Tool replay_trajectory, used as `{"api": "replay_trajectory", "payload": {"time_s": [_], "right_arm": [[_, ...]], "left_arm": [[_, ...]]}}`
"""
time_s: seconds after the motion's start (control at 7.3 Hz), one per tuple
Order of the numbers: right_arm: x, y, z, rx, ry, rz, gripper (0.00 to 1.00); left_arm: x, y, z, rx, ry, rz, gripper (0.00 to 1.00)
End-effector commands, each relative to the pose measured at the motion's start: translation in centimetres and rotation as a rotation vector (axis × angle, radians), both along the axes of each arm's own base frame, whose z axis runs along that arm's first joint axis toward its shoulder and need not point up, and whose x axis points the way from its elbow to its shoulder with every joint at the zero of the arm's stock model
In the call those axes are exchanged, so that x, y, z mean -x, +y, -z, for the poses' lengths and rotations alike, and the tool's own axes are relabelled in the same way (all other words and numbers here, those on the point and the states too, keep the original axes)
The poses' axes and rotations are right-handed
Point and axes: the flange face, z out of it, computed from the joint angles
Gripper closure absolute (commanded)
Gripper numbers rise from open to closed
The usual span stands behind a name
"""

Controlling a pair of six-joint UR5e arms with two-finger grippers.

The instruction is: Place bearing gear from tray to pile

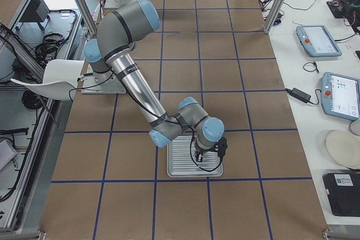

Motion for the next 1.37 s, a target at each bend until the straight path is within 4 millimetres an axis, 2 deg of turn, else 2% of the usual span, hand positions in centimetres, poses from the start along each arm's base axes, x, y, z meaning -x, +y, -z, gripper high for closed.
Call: {"api": "replay_trajectory", "payload": {"time_s": [0.0, 0.14, 0.27, 0.55, 0.69, 0.96, 1.1, 1.23], "right_arm": [[0.3, 0.3, -1.0, -0.03, 0.029, -0.008, 1.0], [-0.2, 0.2, -3.2, -0.027, 0.056, -0.017, 1.0], [-1.8, 0.2, -7.4, -0.017, 0.062, -0.015, 1.0], [-10.9, -2.9, -12.9, -0.033, 0.032, -0.083, 1.0], [-16.4, -4.5, -15.7, -0.03, 0.028, -0.083, 1.0], [-28.7, -7.9, -18.8, -0.003, 0.041, -0.109, 1.0], [-36.2, -9.5, -18.8, 0.003, 0.02, -0.103, 1.0], [-43.6, -10.1, -18.3, 0.004, -0.042, -0.118, 1.0]], "left_arm": [[0.0, 0.0, 0.0, -0.001, 0.0, 0.0, 0.0], [0.0, 0.0, 0.0, 0.001, 0.0, 0.0, 0.0], [0.0, 0.0, 0.0, 0.001, 0.0, 0.0, 0.0], [0.0, 0.0, 0.0, -0.001, 0.0, 0.0, 0.0], [0.0, 0.0, 0.1, -0.002, 0.0, 0.0, 0.0], [0.0, 0.1, 0.4, -0.007, 0.0, 0.0, 0.0], [0.0, 0.1, 0.4, -0.007, 0.0, 0.0, 0.0], [0.0, 0.1, 0.4, -0.007, 0.0, 0.0, 0.0]]}}
